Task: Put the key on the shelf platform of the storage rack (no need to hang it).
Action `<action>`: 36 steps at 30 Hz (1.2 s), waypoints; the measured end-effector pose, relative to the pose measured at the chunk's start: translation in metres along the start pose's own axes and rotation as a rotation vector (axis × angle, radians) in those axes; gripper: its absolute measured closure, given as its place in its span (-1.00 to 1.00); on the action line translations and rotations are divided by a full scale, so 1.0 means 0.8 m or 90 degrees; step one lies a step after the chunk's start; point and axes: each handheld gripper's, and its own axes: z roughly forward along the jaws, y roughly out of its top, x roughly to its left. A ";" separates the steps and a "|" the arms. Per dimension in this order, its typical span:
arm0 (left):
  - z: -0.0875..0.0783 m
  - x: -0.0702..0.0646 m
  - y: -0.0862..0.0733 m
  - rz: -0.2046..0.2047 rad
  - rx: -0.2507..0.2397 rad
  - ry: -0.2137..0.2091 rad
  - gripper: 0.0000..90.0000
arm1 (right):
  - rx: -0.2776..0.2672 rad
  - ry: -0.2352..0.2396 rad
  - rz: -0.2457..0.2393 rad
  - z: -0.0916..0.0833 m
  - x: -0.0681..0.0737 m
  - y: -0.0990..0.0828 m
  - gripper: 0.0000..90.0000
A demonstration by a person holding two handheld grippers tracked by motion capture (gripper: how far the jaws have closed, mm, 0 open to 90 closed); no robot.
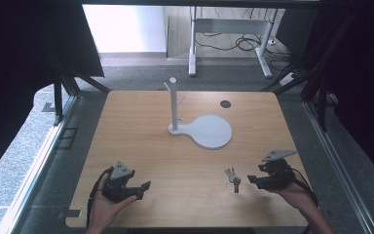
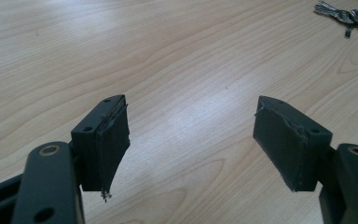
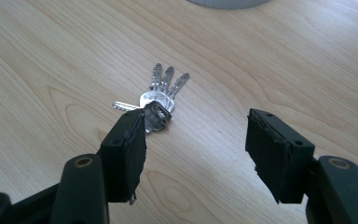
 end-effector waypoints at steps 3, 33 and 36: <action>-0.001 -0.002 0.000 0.006 0.002 -0.004 -0.40 | 0.021 -0.004 -0.007 0.007 0.008 0.009 -0.12; 0.003 -0.002 -0.006 0.012 0.014 0.000 -0.41 | 0.159 -0.032 -0.052 0.091 0.046 0.023 -0.04; 0.002 -0.001 -0.006 0.012 0.014 0.001 -0.41 | 0.167 -0.040 -0.051 0.095 0.047 0.022 0.00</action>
